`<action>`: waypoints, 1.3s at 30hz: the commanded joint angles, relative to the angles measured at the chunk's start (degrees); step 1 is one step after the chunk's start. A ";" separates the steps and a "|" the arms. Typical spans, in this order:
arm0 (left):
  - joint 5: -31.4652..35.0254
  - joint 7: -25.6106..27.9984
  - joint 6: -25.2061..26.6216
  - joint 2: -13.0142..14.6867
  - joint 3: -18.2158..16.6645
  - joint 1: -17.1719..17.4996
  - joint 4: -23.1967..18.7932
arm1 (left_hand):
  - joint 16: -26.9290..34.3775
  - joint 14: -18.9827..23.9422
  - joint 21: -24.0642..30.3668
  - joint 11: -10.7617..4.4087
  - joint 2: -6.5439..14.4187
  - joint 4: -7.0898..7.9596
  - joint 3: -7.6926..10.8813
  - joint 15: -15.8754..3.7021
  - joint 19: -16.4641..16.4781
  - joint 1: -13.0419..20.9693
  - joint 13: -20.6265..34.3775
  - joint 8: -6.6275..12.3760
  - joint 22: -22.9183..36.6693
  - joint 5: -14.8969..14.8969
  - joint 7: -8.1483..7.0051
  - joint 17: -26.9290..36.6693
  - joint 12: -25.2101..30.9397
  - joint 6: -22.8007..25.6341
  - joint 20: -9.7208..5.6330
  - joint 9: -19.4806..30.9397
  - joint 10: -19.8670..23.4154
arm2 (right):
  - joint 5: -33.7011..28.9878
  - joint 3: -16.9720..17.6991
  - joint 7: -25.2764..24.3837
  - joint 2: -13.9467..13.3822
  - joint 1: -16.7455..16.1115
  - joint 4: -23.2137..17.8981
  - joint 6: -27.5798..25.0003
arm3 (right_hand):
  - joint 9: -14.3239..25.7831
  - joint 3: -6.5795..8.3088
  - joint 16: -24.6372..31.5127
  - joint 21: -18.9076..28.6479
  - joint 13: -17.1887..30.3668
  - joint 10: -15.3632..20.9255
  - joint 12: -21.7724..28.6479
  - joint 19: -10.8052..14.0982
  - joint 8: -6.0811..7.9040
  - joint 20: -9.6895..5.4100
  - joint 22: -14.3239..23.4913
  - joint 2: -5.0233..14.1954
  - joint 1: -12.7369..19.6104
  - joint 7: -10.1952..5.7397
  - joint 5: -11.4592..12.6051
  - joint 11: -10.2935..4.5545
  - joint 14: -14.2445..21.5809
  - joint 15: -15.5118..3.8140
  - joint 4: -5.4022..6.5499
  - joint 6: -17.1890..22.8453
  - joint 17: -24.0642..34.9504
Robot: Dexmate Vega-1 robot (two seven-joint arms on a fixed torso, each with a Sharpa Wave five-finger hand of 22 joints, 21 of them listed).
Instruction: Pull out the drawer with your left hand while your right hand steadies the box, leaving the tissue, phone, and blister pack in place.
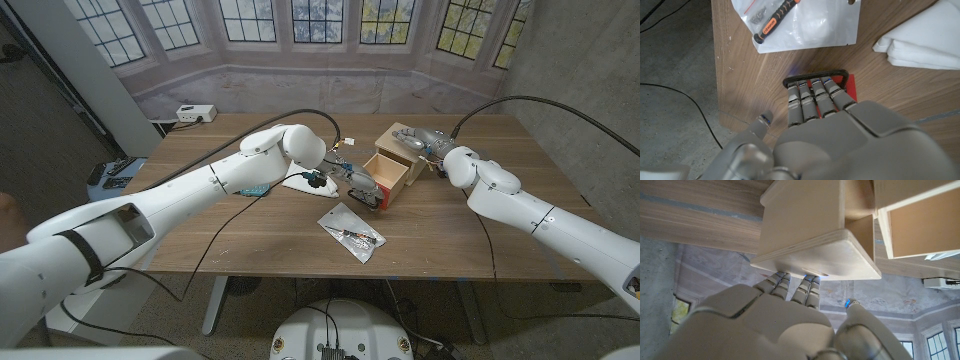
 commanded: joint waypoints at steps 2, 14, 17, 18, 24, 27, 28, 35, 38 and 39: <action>-0.13 0.29 0.44 0.95 -0.70 0.53 -1.94 | 0.24 0.01 -0.01 0.62 0.17 0.16 0.50 0.19 -0.09 -0.59 0.09 0.05 0.20 0.18 -0.06 0.18 -0.12 -0.28 0.20 0.17 -0.59 | 0.01 -0.19 -0.02 -0.16 -0.35 -0.95 -0.38 | 0.13 0.23 0.21 0.45 0.16 1.42 0.48 0.51 0.29 -0.54 0.28 2.23 -0.19 0.42 0.27 1.37 0.31 0.02 0.11 0.06 0.26; 0.27 0.68 0.46 1.94 -1.13 1.23 -3.19 | 0.00 -0.68 -0.04 0.53 0.14 0.07 0.59 0.36 -0.21 -0.55 0.08 -0.14 0.20 0.20 -0.08 0.16 -0.31 -0.99 0.20 0.17 -1.25 | -0.09 -0.04 -0.25 -0.58 -1.07 -2.30 -1.10 | 0.13 0.36 0.21 0.46 0.16 1.35 0.45 0.56 0.30 -0.51 0.27 2.19 -0.09 0.39 0.31 1.44 0.37 -0.04 0.08 0.08 0.22; 0.39 1.09 -0.01 2.17 -1.38 1.48 -3.43 | -0.12 -1.27 -0.12 0.74 0.10 0.00 0.64 0.48 -0.46 -0.51 0.07 -0.49 0.21 0.21 -0.23 0.16 -0.55 -2.26 0.19 0.17 -2.09 | -0.10 -0.03 -0.26 -0.58 -1.15 -2.51 -1.30 | 0.13 0.39 0.23 0.47 0.16 1.36 0.46 0.60 0.30 -0.50 0.27 2.18 -0.06 0.38 0.32 1.26 0.42 -0.08 0.07 0.08 0.21; 0.50 1.19 -0.14 2.26 -1.44 1.55 -3.55 | -0.26 -1.89 -0.19 0.98 0.07 -0.05 0.67 0.55 -0.70 -0.49 0.07 -0.59 0.21 0.22 -0.15 0.15 -0.74 -2.88 0.30 0.17 -2.76 | -0.12 -0.04 -0.24 -0.59 -1.18 -2.59 -1.39 | 0.13 0.40 0.22 0.47 0.16 1.35 0.46 0.59 0.31 -0.49 0.27 2.18 -0.06 0.40 0.32 1.27 0.41 -0.09 0.07 0.08 0.21; 0.75 1.26 -0.45 2.74 -1.89 1.91 -3.99 | -0.73 -4.59 -0.57 1.64 -0.08 -0.48 0.83 1.28 -2.04 -0.23 0.02 -0.70 0.23 0.28 -0.69 0.07 -1.28 -4.70 0.94 0.17 -5.38 | -0.30 -0.16 -0.25 -0.52 -1.25 -2.98 -1.88 | 0.12 0.46 0.22 0.48 0.16 1.33 0.45 0.63 0.30 -0.49 0.27 2.15 0.00 0.42 0.33 1.36 0.45 -0.06 0.04 0.05 0.19; 0.83 1.25 -0.63 2.95 -2.13 2.03 -4.05 | -0.66 -4.87 -0.60 1.77 -0.08 -0.53 0.86 1.45 -2.23 -0.19 0.01 -0.71 0.24 0.28 -0.76 0.07 -1.29 -5.04 1.07 0.17 -5.75 | -0.41 -0.34 -0.10 -0.35 -1.05 -2.95 -1.98 | 0.12 0.49 0.21 0.48 0.16 1.36 0.46 0.63 0.31 -0.48 0.27 2.14 0.03 0.39 0.34 1.32 0.45 -0.05 0.02 0.08 0.18; 0.80 1.30 -0.71 3.02 -2.26 2.09 -4.06 | -0.68 -5.04 -0.58 1.79 -0.08 -0.56 0.87 1.44 -2.23 -0.18 0.01 -0.73 0.24 0.28 -0.81 0.07 -1.25 -5.18 1.05 0.17 -5.77 | -0.47 -0.42 -0.06 -0.29 -0.96 -2.95 -1.98 | 0.12 0.50 0.21 0.48 0.16 1.34 0.46 0.65 0.30 -0.48 0.27 2.14 0.04 0.38 0.34 1.33 0.44 -0.06 0.01 0.06 0.17; 0.64 1.62 -1.57 3.44 -3.02 2.44 -4.03 | -0.54 -5.29 -0.54 1.77 -0.13 -0.69 0.92 1.41 -2.31 -0.10 -0.01 -0.76 0.25 0.28 -0.94 0.04 -1.12 -5.79 1.07 0.17 -5.94 | -1.23 -0.96 0.26 0.11 -0.32 -3.42 -2.38 | 0.13 0.58 0.19 0.49 0.16 1.25 0.43 0.70 0.30 -0.52 0.27 2.11 0.14 0.52 0.35 1.55 0.45 -0.06 -0.05 0.04 0.14; 0.52 1.82 -2.04 3.64 -3.37 2.62 -4.00 | -0.50 -5.83 -0.57 2.34 -0.19 -0.83 0.95 1.66 -2.65 -0.02 -0.02 -0.89 0.26 0.28 -1.42 0.04 -1.18 -6.81 1.27 0.17 -6.73 | -1.70 -1.14 0.27 0.25 -0.12 -3.82 -2.69 | 0.13 0.63 0.17 0.50 0.16 1.21 0.42 0.72 0.30 -0.51 0.27 2.07 0.21 0.57 0.36 1.66 0.44 -0.12 -0.10 0.04 0.12; 0.50 1.89 -2.23 3.72 -3.47 2.68 -4.00 | -0.47 -5.95 -0.58 2.27 -0.20 -0.86 0.96 1.74 -2.75 -0.01 -0.02 -0.91 0.26 0.27 -1.76 0.04 -1.17 -7.16 1.39 0.17 -6.93 | -1.88 -1.22 0.26 0.31 -0.05 -3.92 -2.82 | 0.13 0.65 0.17 0.49 0.16 1.21 0.43 0.72 0.30 -0.51 0.27 2.06 0.23 0.59 0.36 1.63 0.45 -0.10 -0.11 0.04 0.11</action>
